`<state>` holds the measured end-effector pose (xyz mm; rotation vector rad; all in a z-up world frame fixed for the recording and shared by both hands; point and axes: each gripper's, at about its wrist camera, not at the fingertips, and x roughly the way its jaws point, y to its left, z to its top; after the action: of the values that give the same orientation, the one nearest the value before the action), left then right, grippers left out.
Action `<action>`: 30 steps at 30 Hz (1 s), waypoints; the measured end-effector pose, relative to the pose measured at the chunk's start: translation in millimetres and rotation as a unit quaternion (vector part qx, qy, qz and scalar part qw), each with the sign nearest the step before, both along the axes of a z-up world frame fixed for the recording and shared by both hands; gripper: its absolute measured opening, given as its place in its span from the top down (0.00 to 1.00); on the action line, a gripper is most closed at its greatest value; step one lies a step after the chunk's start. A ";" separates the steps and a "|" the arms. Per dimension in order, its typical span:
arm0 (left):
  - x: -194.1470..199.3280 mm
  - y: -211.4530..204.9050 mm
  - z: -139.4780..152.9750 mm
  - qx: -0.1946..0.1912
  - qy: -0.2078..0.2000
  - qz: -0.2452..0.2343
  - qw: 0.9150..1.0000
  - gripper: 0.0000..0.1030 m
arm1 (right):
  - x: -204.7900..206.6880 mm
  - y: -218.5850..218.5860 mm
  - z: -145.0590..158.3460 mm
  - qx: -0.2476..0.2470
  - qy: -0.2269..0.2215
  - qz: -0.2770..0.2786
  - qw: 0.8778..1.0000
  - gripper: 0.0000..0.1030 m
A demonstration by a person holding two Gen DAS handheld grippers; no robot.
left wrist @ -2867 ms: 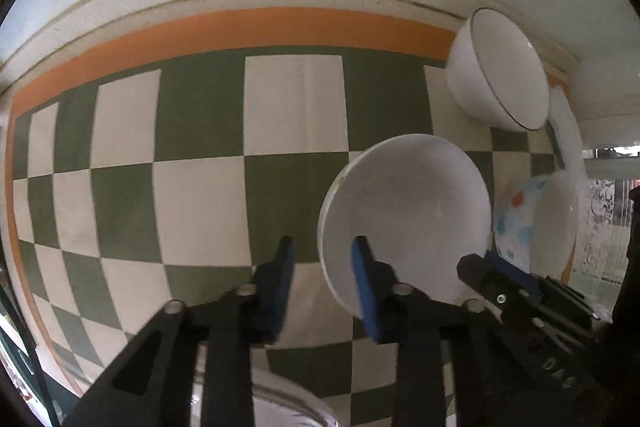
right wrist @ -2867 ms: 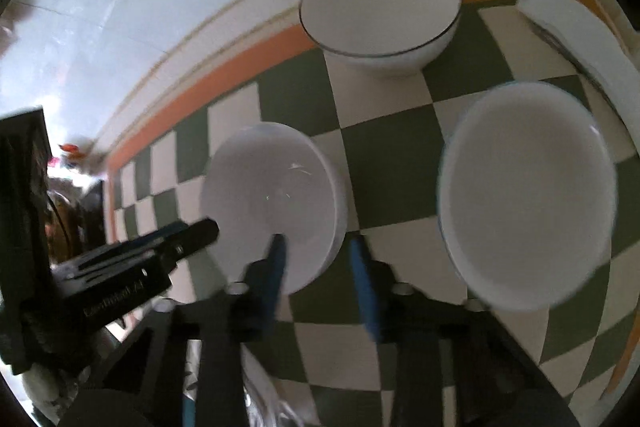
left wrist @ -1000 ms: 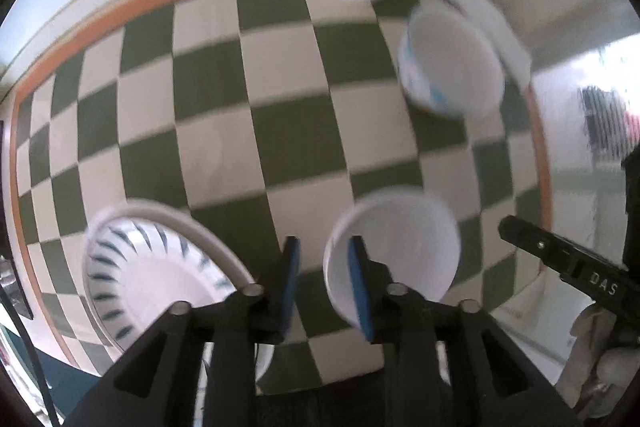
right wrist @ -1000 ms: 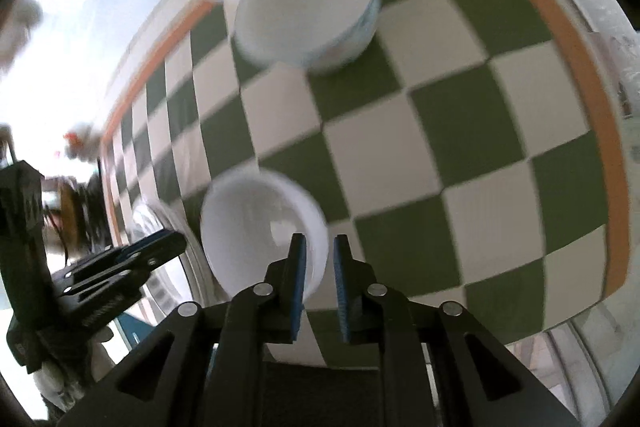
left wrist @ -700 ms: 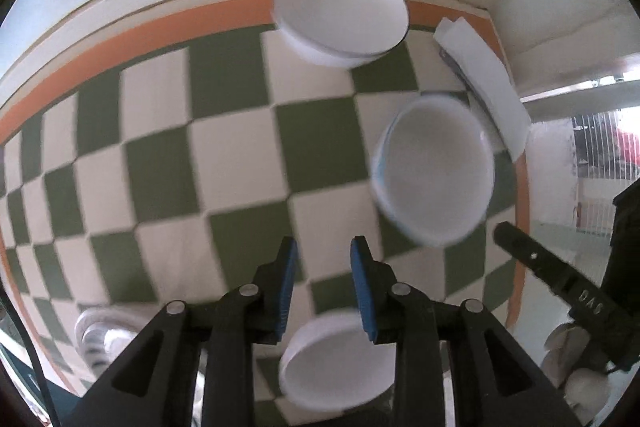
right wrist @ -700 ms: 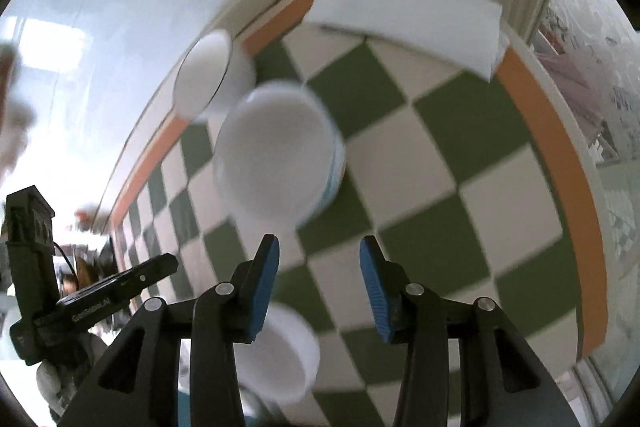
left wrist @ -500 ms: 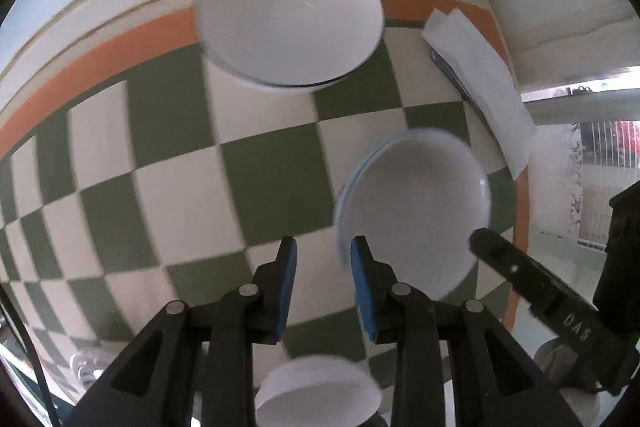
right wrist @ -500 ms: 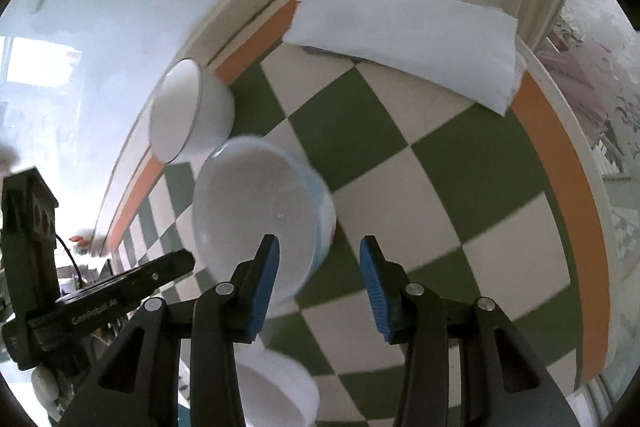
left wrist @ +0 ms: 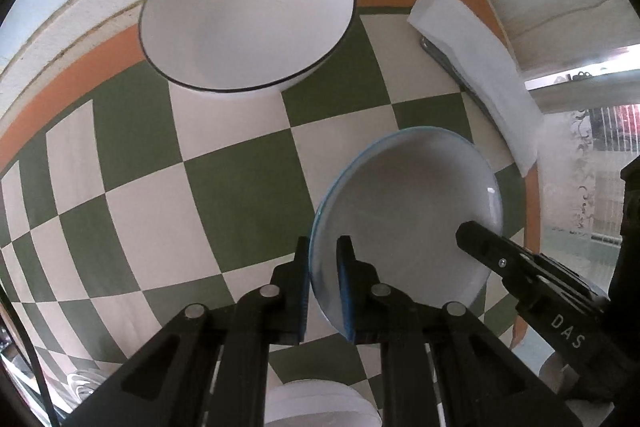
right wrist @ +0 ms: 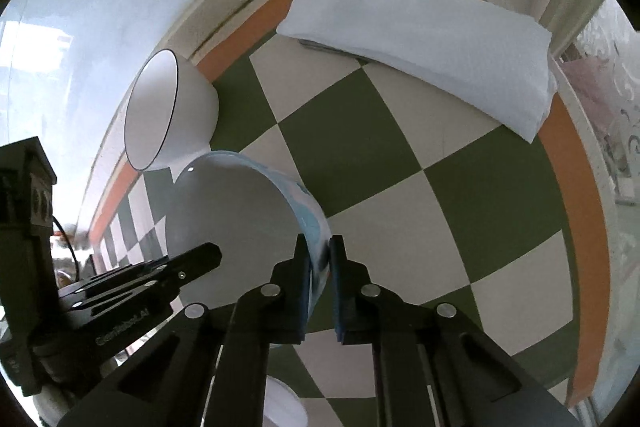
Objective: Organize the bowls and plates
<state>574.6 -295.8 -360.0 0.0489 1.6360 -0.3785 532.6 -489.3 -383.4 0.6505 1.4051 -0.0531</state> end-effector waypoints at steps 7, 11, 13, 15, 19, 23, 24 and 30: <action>-14.4 18.2 36.4 -0.019 -0.011 0.009 1.000 0.90 | -19.2 10.4 24.4 -0.004 -0.011 0.016 1.000 0.91; -31.4 33.7 63.9 -0.025 -0.026 0.009 0.999 0.90 | -36.4 24.3 52.4 -0.005 -0.023 0.029 0.999 0.90; -44.3 42.1 77.6 -0.026 -0.032 0.006 0.999 0.90 | -48.9 31.6 68.0 -0.005 -0.033 0.037 0.999 0.90; -55.5 49.3 87.3 -0.028 -0.034 0.008 0.999 0.90 | -61.9 40.3 79.8 -0.004 -0.037 0.045 0.998 0.90; -87.3 66.8 97.4 -0.019 -0.033 0.003 0.999 0.90 | -95.8 65.3 97.0 0.000 -0.041 0.060 0.997 0.90; -113.9 83.7 88.0 -0.011 -0.018 -0.003 1.000 0.90 | -121.5 89.2 94.8 0.005 -0.029 0.075 0.997 0.89; -120.1 88.7 82.6 -0.011 -0.013 -0.002 1.000 0.90 | -127.6 93.1 91.6 0.007 -0.024 0.079 0.997 0.89; -137.6 96.2 51.6 0.007 0.013 -0.004 1.000 0.90 | -150.4 111.2 61.9 0.012 0.009 0.081 0.997 0.89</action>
<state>437.0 -199.6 -308.4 0.0604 1.6649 -0.3747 382.2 -378.1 -321.4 0.5536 1.4731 0.0869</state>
